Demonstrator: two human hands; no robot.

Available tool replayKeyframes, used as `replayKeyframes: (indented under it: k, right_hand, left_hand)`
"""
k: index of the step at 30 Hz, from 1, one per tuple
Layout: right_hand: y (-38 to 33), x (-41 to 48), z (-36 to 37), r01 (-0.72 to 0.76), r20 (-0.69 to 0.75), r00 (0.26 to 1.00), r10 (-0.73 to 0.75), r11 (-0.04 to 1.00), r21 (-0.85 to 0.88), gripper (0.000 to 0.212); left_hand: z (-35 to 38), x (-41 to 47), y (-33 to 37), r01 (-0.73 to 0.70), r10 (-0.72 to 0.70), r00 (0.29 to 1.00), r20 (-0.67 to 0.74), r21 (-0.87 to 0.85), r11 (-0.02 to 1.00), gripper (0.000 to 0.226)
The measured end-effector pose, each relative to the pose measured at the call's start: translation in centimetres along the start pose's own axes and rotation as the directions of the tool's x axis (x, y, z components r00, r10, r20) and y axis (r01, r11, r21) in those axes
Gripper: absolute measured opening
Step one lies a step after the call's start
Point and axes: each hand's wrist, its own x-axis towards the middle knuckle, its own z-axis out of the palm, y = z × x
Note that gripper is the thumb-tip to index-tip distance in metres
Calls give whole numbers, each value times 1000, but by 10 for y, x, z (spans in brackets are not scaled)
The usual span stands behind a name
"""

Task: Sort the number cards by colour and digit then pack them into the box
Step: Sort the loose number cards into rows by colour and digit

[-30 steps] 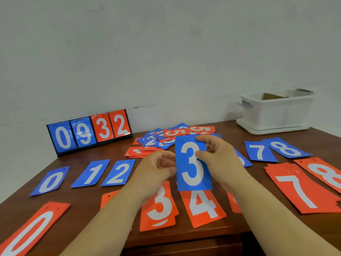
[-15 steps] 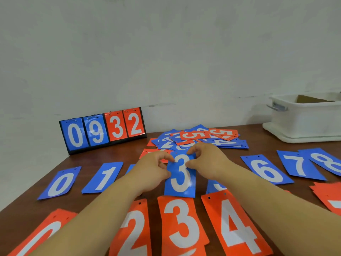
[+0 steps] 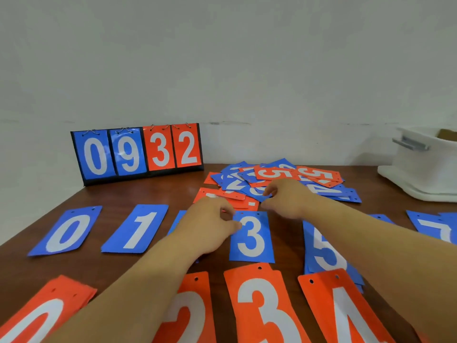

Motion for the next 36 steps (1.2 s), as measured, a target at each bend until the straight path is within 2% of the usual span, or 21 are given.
replayKeyframes:
  k: [3,6,9,12,16,20,25,27,31,36]
  right_hand:
    - [-5,17,6,51,10,999,-51,999,3,41]
    - [-15,28,13,149,-6,989,-149,989,-26,43]
    - [-28,38,20,245,14,969,-245,960,-138,49]
    - [-34,47,28,295,63,955,-289,915,-277,49]
    - [-31,55,36,300,76,953,-292,892,-339,46]
    - [-28,60,37,325,60,943,-328,860,-394,33]
    - [-42,61,31,362,127,929,-347,793,-490,31]
    - [-43,62,31,359,140,931,-337,779,-514,29]
    - [-36,56,28,319,79,940,-332,772,-550,36]
    - [-32,29,9,339,-87,909,-407,846,-413,37]
  left_hand:
    - [-29,8,6,51,-55,994,-91,-47,998,24]
    - [-54,28,6,113,-113,993,-29,17,993,31]
    - [-51,53,-9,223,-226,974,5,127,966,46]
    - [-35,72,-25,321,-329,944,14,178,930,53]
    - [-16,93,-27,325,-330,944,-8,192,926,60]
    - [-8,106,-24,338,-345,938,2,206,918,60]
    - [-6,106,-35,369,-360,929,-91,109,923,35]
    - [-7,105,-37,381,-374,920,-117,49,923,33]
    - [-16,103,-37,404,-411,906,-99,-84,911,37]
    - [-37,93,-41,400,-477,854,-208,-325,857,30]
